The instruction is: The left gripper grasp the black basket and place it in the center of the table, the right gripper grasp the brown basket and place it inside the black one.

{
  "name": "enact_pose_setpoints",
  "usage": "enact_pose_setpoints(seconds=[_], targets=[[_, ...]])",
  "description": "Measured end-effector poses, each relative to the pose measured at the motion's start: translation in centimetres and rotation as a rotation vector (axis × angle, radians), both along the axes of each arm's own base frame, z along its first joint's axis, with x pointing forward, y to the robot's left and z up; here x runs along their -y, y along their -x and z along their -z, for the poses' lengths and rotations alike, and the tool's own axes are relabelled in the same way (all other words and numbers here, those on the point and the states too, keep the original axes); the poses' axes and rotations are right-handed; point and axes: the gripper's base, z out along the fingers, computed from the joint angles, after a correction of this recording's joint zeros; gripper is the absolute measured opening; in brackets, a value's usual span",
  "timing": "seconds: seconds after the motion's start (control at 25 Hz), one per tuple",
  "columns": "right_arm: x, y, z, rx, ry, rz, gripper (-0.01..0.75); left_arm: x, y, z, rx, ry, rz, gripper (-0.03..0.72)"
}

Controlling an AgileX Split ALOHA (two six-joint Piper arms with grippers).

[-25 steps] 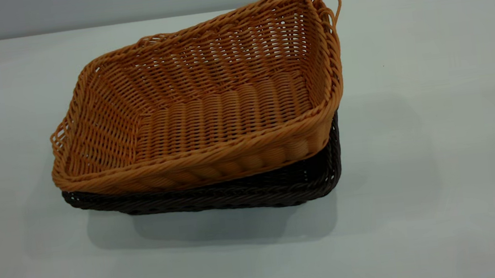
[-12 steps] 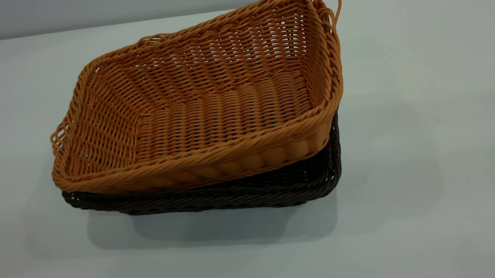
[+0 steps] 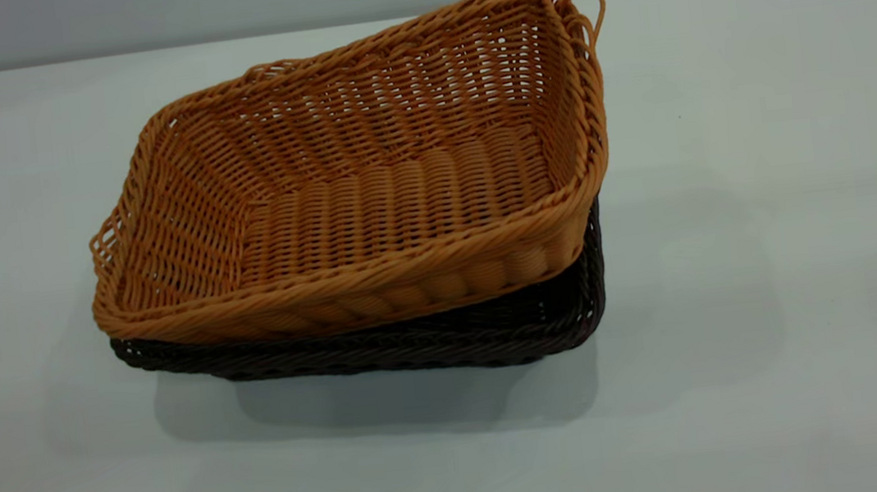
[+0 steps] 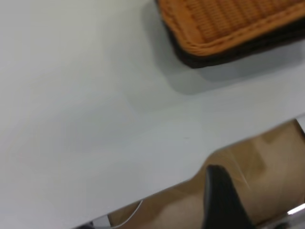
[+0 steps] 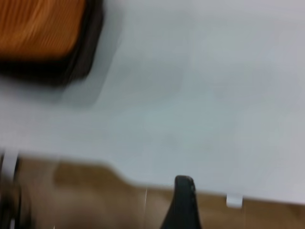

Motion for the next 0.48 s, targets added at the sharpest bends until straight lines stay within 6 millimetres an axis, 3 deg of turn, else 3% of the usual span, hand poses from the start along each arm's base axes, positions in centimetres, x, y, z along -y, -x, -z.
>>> enact_pose_setpoints(seconds=[0.24,0.48], targets=[[0.2,3.6,-0.3,0.249,-0.018,0.036,0.549,-0.1,0.2,0.0,0.008,0.002,-0.218,0.366],[0.0,3.8,-0.3,0.243,-0.036,0.02,0.549,-0.2,1.2,0.0,0.079,0.018,-0.314,0.366]])
